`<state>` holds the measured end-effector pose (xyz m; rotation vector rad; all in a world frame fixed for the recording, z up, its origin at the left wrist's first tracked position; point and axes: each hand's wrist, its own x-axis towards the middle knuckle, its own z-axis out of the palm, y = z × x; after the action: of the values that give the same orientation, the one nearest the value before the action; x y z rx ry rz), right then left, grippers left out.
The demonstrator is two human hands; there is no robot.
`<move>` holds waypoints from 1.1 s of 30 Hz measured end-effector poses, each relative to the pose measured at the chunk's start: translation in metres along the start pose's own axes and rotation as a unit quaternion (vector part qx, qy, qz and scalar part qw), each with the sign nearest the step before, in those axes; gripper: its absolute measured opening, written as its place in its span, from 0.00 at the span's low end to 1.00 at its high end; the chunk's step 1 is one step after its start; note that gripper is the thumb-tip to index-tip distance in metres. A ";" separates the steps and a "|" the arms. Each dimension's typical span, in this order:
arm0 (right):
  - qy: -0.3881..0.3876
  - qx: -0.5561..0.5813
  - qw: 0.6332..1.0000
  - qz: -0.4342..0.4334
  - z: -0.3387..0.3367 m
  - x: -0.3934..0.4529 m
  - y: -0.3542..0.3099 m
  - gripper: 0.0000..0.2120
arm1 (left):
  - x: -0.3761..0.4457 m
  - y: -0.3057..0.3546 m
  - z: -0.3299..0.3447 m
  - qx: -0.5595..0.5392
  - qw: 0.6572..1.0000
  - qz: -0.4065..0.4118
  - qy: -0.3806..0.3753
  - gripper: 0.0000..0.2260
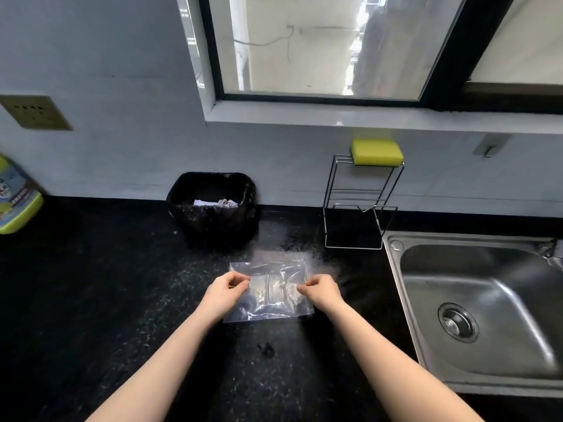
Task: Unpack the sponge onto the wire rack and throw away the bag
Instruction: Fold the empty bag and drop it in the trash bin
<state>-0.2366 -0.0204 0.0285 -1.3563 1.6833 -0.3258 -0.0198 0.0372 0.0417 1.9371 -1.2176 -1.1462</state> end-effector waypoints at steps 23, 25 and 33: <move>0.017 0.301 0.936 -0.180 -0.088 -0.038 -0.058 0.18 | -0.009 0.067 -0.043 -0.259 0.965 0.033 0.004 0.09; -0.022 0.367 0.920 -0.136 -0.090 -0.040 -0.059 0.23 | -0.013 0.076 -0.044 -0.289 0.956 0.052 0.010 0.02; -0.024 0.344 0.922 -0.177 -0.094 -0.059 -0.066 0.07 | -0.028 0.095 -0.043 -0.274 0.955 0.111 0.010 0.02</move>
<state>-0.2697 -0.0228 0.1536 -1.0962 1.1014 -0.9841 -0.0269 0.0239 0.1482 1.3576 -0.9474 -1.1856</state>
